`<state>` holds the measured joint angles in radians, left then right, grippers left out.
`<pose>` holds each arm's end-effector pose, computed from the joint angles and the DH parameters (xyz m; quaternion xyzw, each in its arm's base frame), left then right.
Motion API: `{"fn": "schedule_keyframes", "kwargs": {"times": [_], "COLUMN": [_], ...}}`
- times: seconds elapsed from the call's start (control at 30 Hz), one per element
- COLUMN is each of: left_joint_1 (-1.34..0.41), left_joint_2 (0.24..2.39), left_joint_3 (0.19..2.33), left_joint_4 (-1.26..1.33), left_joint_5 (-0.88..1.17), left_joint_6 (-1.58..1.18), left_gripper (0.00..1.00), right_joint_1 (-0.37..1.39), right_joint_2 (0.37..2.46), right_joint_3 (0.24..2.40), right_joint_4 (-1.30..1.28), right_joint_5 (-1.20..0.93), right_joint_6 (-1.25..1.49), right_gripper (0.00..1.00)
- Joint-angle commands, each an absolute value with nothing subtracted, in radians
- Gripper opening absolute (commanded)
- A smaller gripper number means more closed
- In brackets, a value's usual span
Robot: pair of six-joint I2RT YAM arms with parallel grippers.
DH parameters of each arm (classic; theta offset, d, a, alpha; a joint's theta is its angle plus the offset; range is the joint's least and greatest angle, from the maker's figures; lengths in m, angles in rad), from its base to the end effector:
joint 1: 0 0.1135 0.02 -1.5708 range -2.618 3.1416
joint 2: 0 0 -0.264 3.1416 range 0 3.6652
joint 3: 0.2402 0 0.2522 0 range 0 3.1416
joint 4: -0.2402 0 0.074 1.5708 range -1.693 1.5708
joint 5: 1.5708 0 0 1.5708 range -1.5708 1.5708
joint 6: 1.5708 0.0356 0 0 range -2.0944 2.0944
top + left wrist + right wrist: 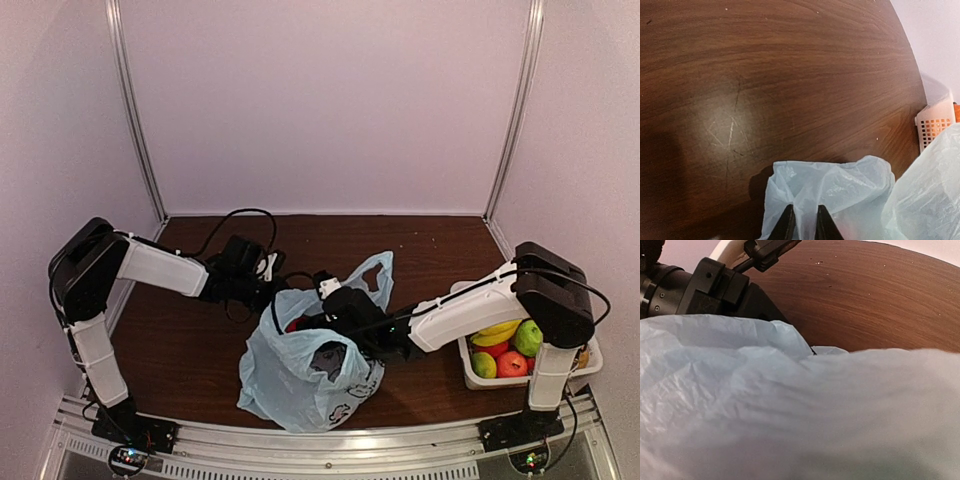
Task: Untie the knot of the plastic bag and take out the fruit
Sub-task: Pick up the fake fruit from the takeout bag.
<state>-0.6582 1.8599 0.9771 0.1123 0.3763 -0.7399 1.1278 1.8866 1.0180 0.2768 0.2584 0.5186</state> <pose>0.2879 -0.2391 0.1408 0.0359 0.9070 -0.3781 0.1821 0.1780 0.3539 0.1557 -0.2047 0.8531 0.2646 0.4004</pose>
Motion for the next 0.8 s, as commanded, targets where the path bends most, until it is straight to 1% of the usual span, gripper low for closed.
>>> {"fn": "schedule_keyframes", "kwargs": {"times": [0.0,0.17,0.43,0.67,0.77], "left_joint_1": [-0.658,-0.669,-0.682,-0.685,-0.687], "left_joint_2": [1.881,1.881,1.872,1.871,1.87], "left_joint_3": [0.951,0.934,0.904,0.902,0.907], "left_joint_4": [0.117,0.128,0.163,0.187,0.189], "left_joint_5": [0.383,0.382,0.373,0.363,0.364], "left_joint_6": [-0.743,-0.765,-0.821,-0.863,-0.87], "left_gripper": [0.11,0.0,0.0,0.0,0.0], "right_joint_1": [1.124,1.122,1.12,1.12,1.121], "right_joint_2": [1.931,1.974,2.047,2.101,2.129], "right_joint_3": [1.056,1.09,1.158,1.209,1.246], "right_joint_4": [0.271,0.299,0.319,0.361,0.317], "right_joint_5": [0.291,0.28,0.254,0.155,0.18], "right_joint_6": [0.493,0.48,0.465,0.438,0.442], "right_gripper": [0.87,0.88,0.89,0.89,0.85]}}
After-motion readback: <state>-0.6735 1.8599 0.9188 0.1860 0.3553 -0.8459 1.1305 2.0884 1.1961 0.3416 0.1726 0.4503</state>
